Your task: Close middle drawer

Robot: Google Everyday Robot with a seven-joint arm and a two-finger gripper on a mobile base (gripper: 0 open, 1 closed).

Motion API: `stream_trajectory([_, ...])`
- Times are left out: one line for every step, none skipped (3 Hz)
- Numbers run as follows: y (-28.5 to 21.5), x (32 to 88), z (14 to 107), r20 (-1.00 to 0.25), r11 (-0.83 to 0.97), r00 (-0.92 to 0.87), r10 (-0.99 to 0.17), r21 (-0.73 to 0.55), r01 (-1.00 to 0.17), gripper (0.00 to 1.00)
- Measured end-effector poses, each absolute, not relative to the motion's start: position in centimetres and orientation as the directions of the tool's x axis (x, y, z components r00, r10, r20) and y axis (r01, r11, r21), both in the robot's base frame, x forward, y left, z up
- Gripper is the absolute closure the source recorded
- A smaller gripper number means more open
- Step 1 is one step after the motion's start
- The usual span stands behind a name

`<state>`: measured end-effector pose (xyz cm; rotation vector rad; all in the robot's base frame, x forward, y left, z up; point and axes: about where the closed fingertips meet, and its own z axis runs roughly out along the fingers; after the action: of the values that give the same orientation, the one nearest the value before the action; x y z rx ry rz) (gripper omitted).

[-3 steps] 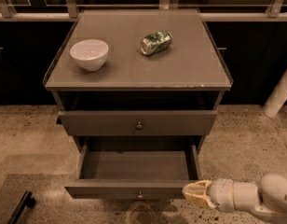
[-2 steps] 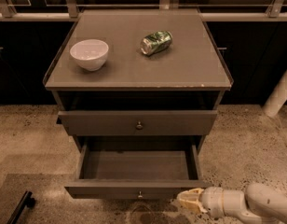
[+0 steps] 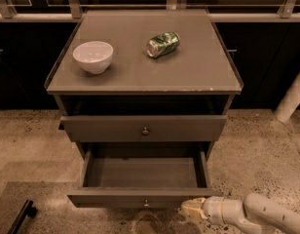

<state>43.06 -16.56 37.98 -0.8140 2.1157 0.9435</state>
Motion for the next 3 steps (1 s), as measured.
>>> stream_trajectory([-16.9, 44.5, 37.8, -0.779, 0.569, -0.566, -0.269, 0.345, -0.746, 1.0])
stream_trajectory([-18.1, 49.5, 39.5, -0.808, 0.637, -0.499, -0.312, 0.213, -0.741, 1.0])
stream_trajectory([-18.1, 49.5, 39.5, -0.808, 0.637, -0.499, -0.312, 0.213, -0.741, 1.0])
